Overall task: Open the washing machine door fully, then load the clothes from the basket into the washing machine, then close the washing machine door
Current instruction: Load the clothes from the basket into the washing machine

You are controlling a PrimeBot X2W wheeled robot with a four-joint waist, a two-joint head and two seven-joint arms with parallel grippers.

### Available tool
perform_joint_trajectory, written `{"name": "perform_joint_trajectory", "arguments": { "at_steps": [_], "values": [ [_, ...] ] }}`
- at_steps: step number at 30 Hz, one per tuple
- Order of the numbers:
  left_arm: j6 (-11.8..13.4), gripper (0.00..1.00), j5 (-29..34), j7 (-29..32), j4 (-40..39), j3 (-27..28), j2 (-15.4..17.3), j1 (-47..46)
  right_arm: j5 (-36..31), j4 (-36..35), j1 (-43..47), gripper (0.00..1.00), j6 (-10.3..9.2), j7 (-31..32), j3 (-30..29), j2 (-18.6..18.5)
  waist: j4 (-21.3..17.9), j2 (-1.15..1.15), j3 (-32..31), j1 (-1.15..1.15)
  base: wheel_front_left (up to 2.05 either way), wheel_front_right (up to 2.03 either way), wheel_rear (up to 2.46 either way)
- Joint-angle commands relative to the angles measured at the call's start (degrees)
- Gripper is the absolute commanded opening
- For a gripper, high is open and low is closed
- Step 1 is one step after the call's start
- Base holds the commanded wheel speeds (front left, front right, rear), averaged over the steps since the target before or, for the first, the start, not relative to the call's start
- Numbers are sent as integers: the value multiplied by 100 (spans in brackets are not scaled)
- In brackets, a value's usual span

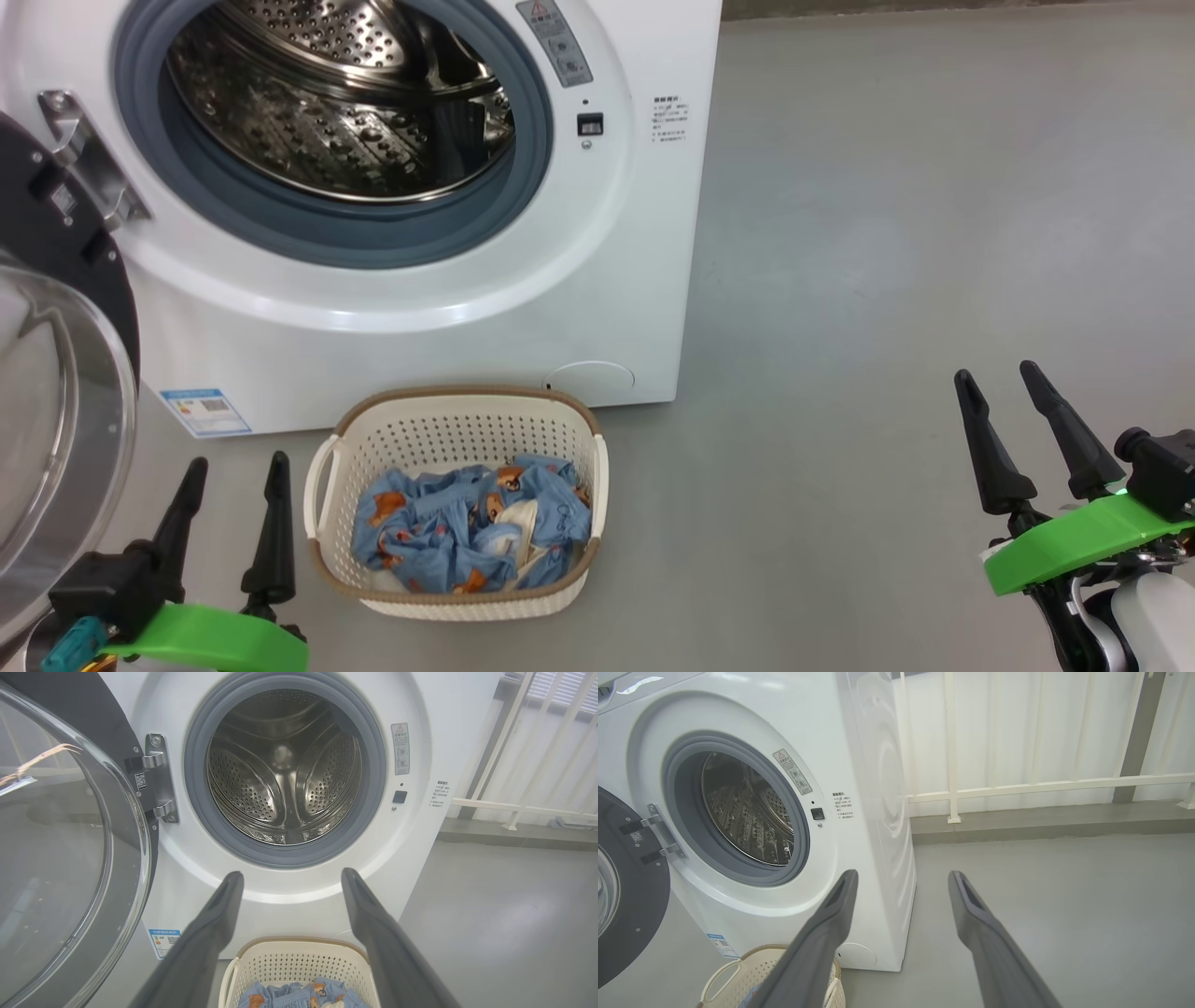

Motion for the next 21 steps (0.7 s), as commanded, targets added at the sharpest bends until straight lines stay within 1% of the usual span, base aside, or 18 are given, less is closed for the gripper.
{"name": "perform_joint_trajectory", "arguments": {
  "at_steps": [1, 16, 21],
  "values": [
    [19, 100, -33, -51, -155, 208, 182, -181, -65, -133, -58, 100, 43, -70, 48, -98, 4, 0, 0, 0, 102, -102, 0],
    [39, 100, -69, -68, -122, 209, 186, -198, -57, -119, -58, 100, 43, -70, 50, -93, 40, 0, 12, 0, 104, -105, 1],
    [41, 100, -74, -73, -118, 206, 192, -198, -50, -118, -60, 100, 43, -70, 57, -93, 41, 0, 12, 0, 131, -145, 14]
  ]
}}
